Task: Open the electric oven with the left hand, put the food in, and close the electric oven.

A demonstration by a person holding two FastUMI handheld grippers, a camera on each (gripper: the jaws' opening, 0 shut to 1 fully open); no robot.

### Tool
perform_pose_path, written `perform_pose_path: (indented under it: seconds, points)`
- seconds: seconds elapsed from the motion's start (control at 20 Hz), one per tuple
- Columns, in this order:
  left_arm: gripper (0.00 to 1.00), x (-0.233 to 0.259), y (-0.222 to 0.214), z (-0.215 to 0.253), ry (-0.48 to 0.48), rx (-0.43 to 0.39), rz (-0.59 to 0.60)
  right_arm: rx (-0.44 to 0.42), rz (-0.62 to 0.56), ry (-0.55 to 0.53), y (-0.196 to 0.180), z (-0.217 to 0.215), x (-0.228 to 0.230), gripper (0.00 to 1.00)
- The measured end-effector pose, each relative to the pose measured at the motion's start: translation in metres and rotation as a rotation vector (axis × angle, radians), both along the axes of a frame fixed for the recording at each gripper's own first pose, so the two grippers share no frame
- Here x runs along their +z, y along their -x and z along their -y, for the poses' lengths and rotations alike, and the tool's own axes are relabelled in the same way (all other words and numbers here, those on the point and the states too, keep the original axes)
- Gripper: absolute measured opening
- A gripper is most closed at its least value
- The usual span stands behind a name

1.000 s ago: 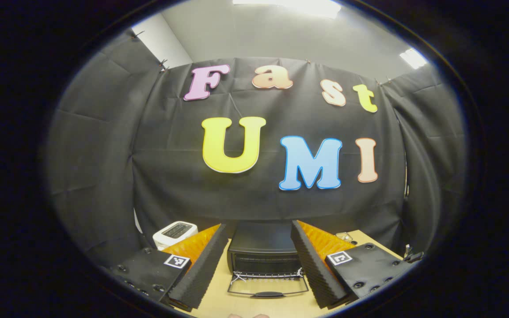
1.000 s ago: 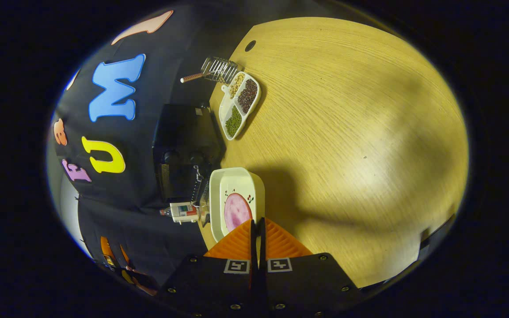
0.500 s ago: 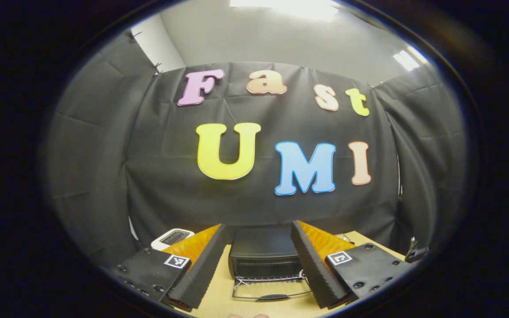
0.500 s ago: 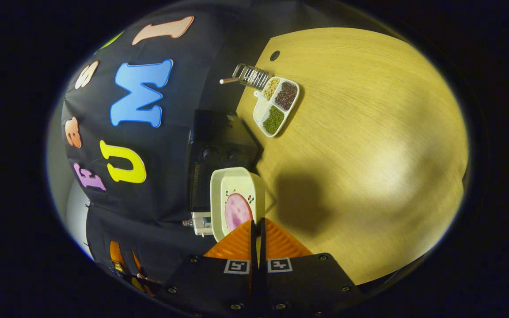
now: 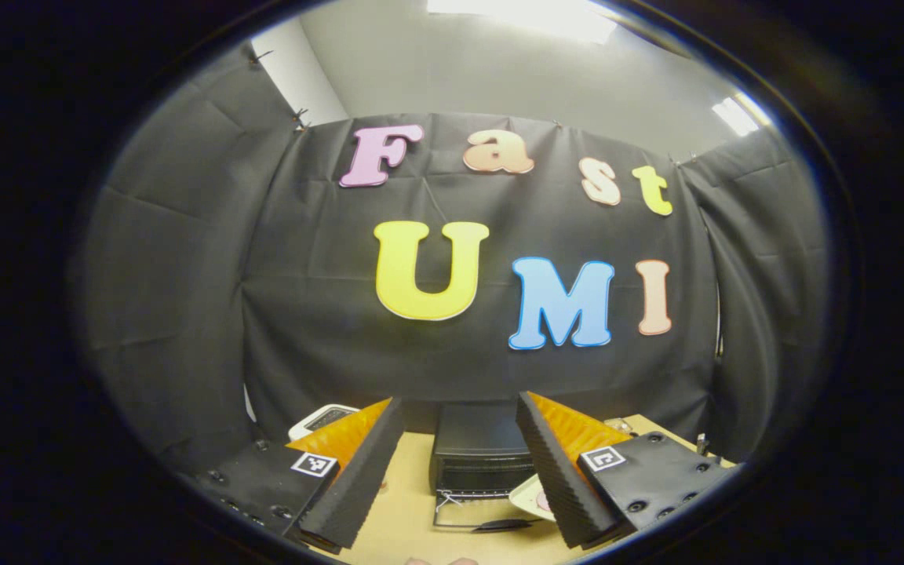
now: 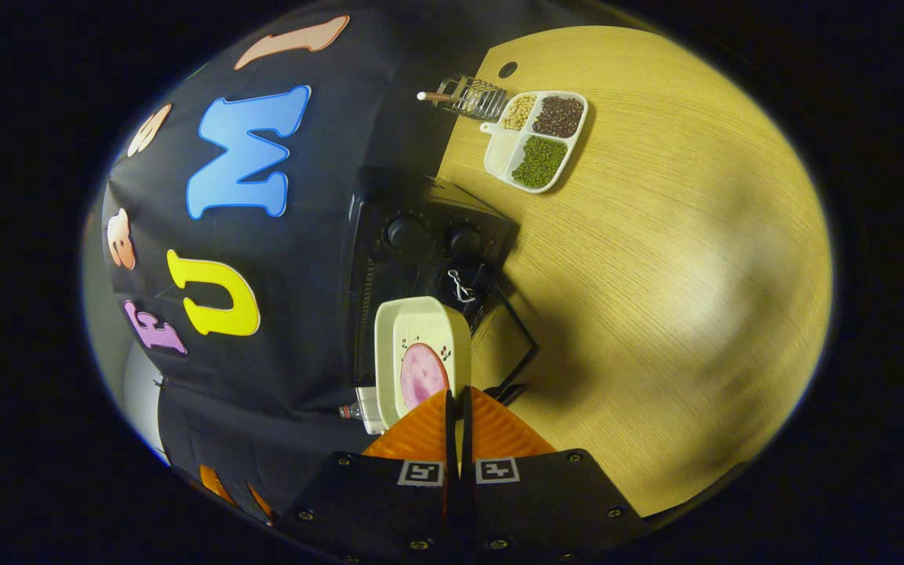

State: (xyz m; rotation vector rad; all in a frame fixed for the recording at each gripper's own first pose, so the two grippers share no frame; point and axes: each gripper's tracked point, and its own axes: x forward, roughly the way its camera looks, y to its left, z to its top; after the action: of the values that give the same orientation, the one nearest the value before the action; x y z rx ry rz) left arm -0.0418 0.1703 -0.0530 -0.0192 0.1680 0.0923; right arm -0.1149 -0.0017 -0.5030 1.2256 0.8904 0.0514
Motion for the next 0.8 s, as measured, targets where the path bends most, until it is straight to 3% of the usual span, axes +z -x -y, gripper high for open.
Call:
perform_pose_path:
  seconds: [0.1,0.15,0.25,0.8]
  points:
    - [0.92,0.002,0.005,-0.011,0.002,0.021,0.003,-0.064,-0.004,0.017,-0.016,-0.007,-0.006,0.01]
    - [1.00,0.002,0.008,-0.017,0.002,0.030,0.002,-0.104,-0.012,0.004,-0.025,-0.011,-0.009,0.01]
    - [1.00,0.001,0.014,-0.026,0.007,0.041,-0.004,-0.162,-0.044,-0.044,-0.041,-0.023,-0.016,0.01]
    - [1.00,-0.010,0.044,-0.076,0.008,0.143,-0.038,-0.412,-0.069,-0.032,-0.116,-0.066,-0.042,0.01]
